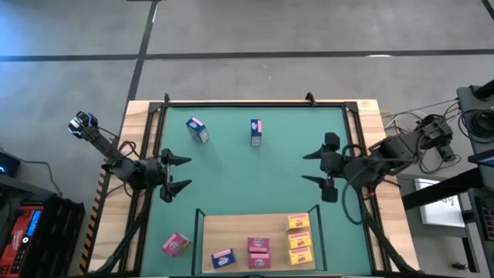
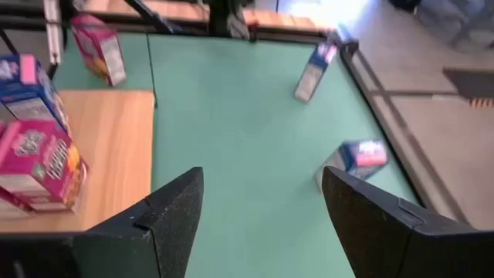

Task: Stack cereal on shelf
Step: Put the right blue cereal box on the shelf aligned with the other blue cereal box

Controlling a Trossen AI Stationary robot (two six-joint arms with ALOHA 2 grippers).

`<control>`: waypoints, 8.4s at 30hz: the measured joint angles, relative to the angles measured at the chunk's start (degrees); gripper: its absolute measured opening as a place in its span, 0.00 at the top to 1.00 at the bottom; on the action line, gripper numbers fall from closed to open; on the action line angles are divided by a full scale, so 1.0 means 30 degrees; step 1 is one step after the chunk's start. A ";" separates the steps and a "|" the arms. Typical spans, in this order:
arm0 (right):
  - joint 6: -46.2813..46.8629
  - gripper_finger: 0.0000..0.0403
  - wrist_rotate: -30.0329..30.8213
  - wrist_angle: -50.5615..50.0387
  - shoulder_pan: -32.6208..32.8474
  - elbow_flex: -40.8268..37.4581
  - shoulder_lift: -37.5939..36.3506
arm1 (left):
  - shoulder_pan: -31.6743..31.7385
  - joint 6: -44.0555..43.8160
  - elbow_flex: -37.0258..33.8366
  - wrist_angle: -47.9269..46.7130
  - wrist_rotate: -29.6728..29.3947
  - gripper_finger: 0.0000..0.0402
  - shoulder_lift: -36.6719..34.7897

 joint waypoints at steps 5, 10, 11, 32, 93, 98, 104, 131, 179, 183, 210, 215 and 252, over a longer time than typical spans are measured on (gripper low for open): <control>0.1337 0.38 0.0022 0.0773 0.0007 -0.2622 -0.0611 | 0.0000 -0.0030 0.0000 0.1349 0.0635 0.04 0.0033; 0.2241 0.38 0.0138 0.2389 0.0007 -0.4767 -0.1049 | 0.0407 -0.0740 0.0730 0.0946 0.0636 0.04 0.0509; 0.2609 0.38 0.0439 0.2493 0.0007 -0.5049 -0.1209 | 0.0522 -0.0771 0.1088 0.0650 0.0628 0.04 0.0683; 0.5587 0.38 0.2540 0.7369 0.0036 -1.4317 -0.8126 | 0.4255 -0.2719 0.9032 -0.8651 -0.0525 0.04 0.7060; 0.4828 0.36 0.3934 1.4947 0.0044 -2.2682 -1.1015 | 1.4479 -0.9384 2.4165 -1.9183 0.8031 0.04 2.3756; 0.4828 0.37 0.3934 1.4947 0.0044 -2.2682 -1.1015 | 1.4479 -1.0473 2.5052 -1.9940 0.7996 0.04 2.4716; 0.4828 0.36 0.3937 1.4945 0.0044 -2.2682 -1.1015 | 1.4664 -1.2754 2.5311 -2.0677 0.6594 0.04 2.4975; 0.4828 0.35 0.3938 1.4947 0.0037 -2.2682 -1.1007 | 1.8072 -1.6469 2.9432 -2.6686 0.9466 0.04 2.6921; 0.4828 0.34 0.3942 1.4942 0.0043 -2.2688 -1.1000 | 1.9730 -1.7486 4.1948 -3.7254 1.1983 0.41 3.5940; 0.4828 0.34 0.3942 1.4941 0.0043 -2.2688 -1.1000 | 1.9730 -1.7406 4.1914 -3.7311 1.1998 0.48 3.5940; 0.4828 0.34 0.3942 1.4947 0.0036 -2.2683 -1.1006 | 1.4897 -1.5285 3.9294 -4.1946 1.3497 0.62 3.0432; 0.4828 0.34 0.3942 1.4952 0.0039 -2.2689 -1.1003 | 1.2125 -1.7075 3.4278 -3.9466 1.2742 0.62 2.6962; 0.4828 0.34 0.3942 1.4944 0.0044 -2.2689 -1.1000 | 0.2979 -1.7409 2.9997 -3.5157 1.4123 0.61 2.3620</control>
